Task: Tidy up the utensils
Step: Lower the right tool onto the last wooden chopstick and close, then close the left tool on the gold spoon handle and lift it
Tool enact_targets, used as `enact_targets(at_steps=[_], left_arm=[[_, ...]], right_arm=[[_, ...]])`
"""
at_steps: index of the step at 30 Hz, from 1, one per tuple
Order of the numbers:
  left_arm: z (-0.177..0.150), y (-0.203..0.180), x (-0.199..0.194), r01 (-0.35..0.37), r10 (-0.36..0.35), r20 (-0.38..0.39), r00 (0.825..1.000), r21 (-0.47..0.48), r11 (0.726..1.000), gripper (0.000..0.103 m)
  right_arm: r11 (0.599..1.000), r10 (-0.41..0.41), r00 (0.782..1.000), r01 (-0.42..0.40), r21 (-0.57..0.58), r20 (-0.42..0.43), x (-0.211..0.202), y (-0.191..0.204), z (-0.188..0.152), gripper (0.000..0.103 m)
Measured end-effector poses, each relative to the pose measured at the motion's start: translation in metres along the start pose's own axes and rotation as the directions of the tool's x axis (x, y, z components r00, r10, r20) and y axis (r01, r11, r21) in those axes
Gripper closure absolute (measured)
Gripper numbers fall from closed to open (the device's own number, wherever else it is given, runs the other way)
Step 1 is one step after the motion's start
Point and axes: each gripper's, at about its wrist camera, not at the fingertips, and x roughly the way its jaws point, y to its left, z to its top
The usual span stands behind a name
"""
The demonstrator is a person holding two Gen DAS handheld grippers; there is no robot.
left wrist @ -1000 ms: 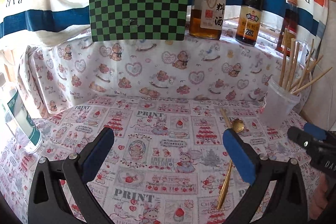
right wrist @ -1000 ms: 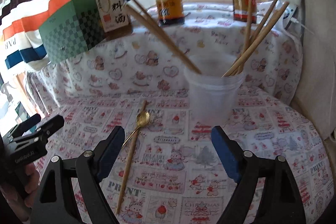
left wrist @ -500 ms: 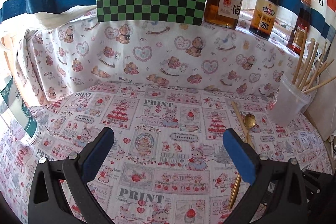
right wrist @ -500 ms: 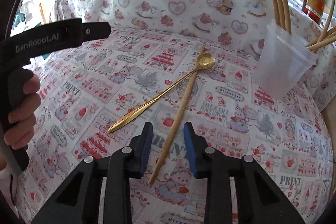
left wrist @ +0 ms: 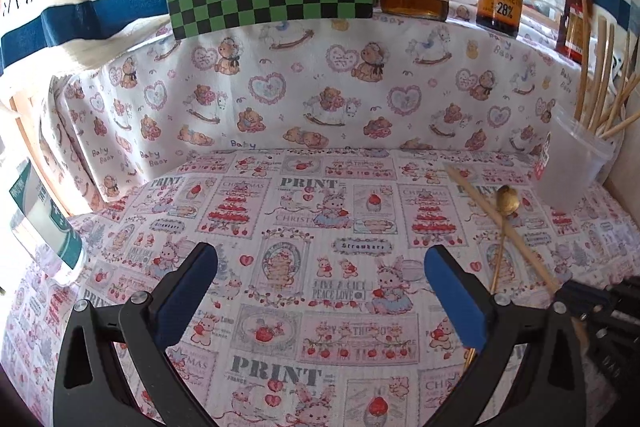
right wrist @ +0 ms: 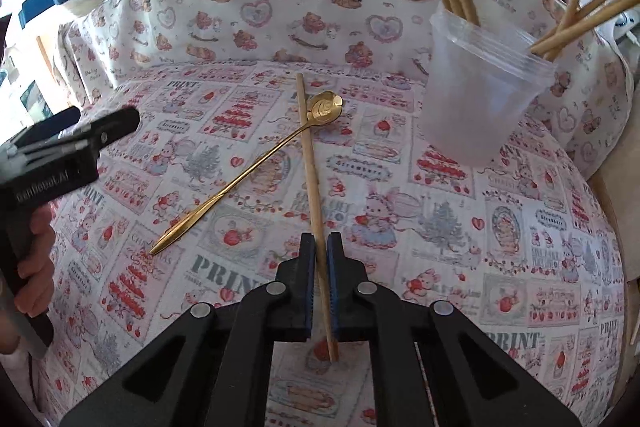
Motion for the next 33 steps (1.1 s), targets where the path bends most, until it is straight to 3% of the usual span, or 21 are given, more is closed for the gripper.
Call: enact_targets(at_steps=[6,13,17,21,24,27,30,33], left_arm=[[-0.004,-0.013,-0.002,0.029,-0.03,0.011,0.999,0.052,0.998,0.0],[-0.005,-0.02,-0.003,0.087,-0.088,-0.002,0.996,0.072,0.994,0.0],[-0.002,-0.029,-0.016,0.171,-0.174,0.023,0.984,0.099,0.98,0.003],[0.003,-0.06,-0.008,0.227,-0.218,-0.065,0.974,0.199,0.953,0.021],[0.012,-0.081,-0.004,0.255,-0.234,-0.109,0.966,0.244,0.936,0.022],[0.024,-0.101,0.012,0.228,-0.188,-0.176,0.966,0.246,0.942,0.022],[0.035,-0.116,0.028,0.279,-0.229,-0.22,0.948,0.231,0.932,0.029],[0.046,-0.126,0.042,0.354,-0.296,-0.275,0.915,0.189,0.916,0.038]], right_arm=[[0.993,-0.031,0.994,0.019,0.117,0.108,-0.03,-0.036,0.01,0.097],[0.991,0.014,0.996,-0.025,0.129,0.087,-0.041,-0.05,0.005,0.097],[0.995,-0.004,0.998,-0.002,0.097,0.063,-0.041,-0.052,-0.007,0.097],[0.987,-0.023,0.998,0.013,0.158,0.065,-0.041,-0.072,-0.011,0.097],[0.987,0.01,0.999,-0.017,0.16,0.042,-0.037,-0.082,-0.013,0.097],[0.98,0.033,0.999,-0.038,0.193,0.028,-0.031,-0.087,-0.014,0.097],[0.976,0.019,0.999,-0.026,0.214,0.035,-0.027,-0.088,-0.015,0.097],[0.98,0.013,0.999,-0.019,0.198,0.033,-0.026,-0.087,-0.014,0.096]])
